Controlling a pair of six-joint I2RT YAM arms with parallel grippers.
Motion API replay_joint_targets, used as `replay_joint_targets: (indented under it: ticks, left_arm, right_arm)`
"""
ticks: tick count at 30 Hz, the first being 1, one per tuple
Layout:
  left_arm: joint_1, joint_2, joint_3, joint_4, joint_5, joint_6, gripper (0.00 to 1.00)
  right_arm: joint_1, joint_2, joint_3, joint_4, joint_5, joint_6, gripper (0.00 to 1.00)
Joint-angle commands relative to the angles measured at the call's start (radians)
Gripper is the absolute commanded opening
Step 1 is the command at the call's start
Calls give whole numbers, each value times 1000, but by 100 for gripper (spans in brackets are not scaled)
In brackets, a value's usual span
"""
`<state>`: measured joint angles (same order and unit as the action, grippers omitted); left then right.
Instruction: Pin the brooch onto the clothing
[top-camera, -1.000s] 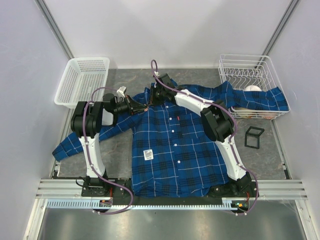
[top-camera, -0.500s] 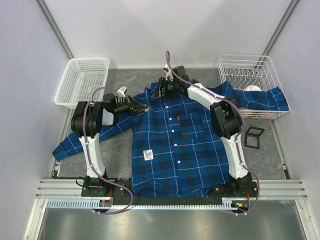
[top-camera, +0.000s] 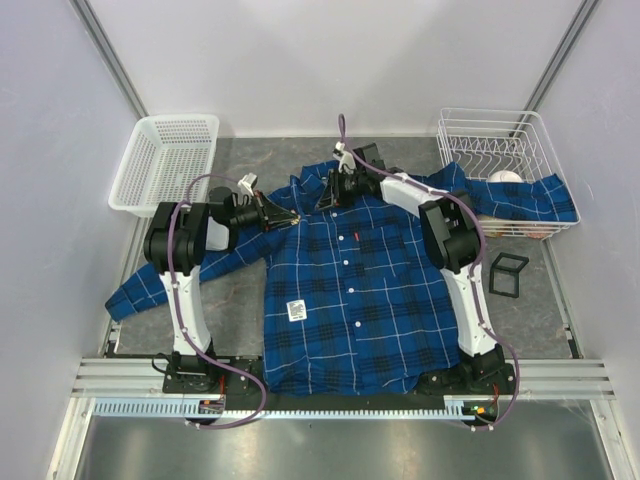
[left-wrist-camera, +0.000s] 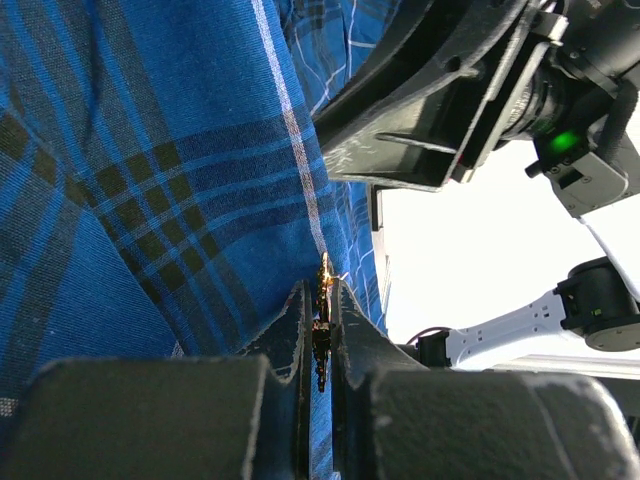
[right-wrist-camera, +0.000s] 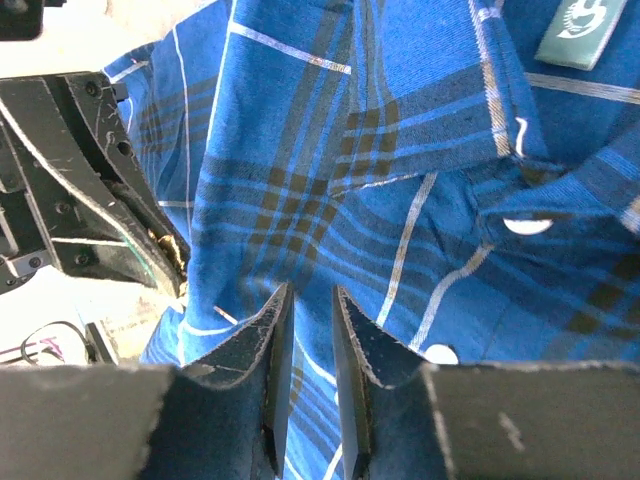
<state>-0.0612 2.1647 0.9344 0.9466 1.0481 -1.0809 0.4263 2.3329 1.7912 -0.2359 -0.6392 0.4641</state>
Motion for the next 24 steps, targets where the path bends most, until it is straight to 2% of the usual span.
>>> replay_joint_targets:
  ticks: [1, 5, 9, 15, 20, 24]
  left_arm:
    - [-11, 27, 10, -6, 38, -34, 2]
    - [-14, 35, 12, 9, 44, -43, 2]
    - [-15, 43, 20, -2, 44, -39, 2]
    - [-19, 47, 30, -75, 27, -2, 2]
    - [-19, 50, 50, -126, 9, 25, 2]
    - [-19, 46, 75, -255, -14, 96, 2]
  right_arm:
    - [9, 52, 45, 72, -80, 2, 28]
    - [22, 69, 31, 98, -100, 34, 30]
    - [23, 65, -6, 199, -158, 103, 35]
    - [23, 43, -55, 306, -215, 160, 38]
    - [31, 45, -55, 311, -243, 176, 37]
    - [32, 40, -62, 325, -269, 205, 38]
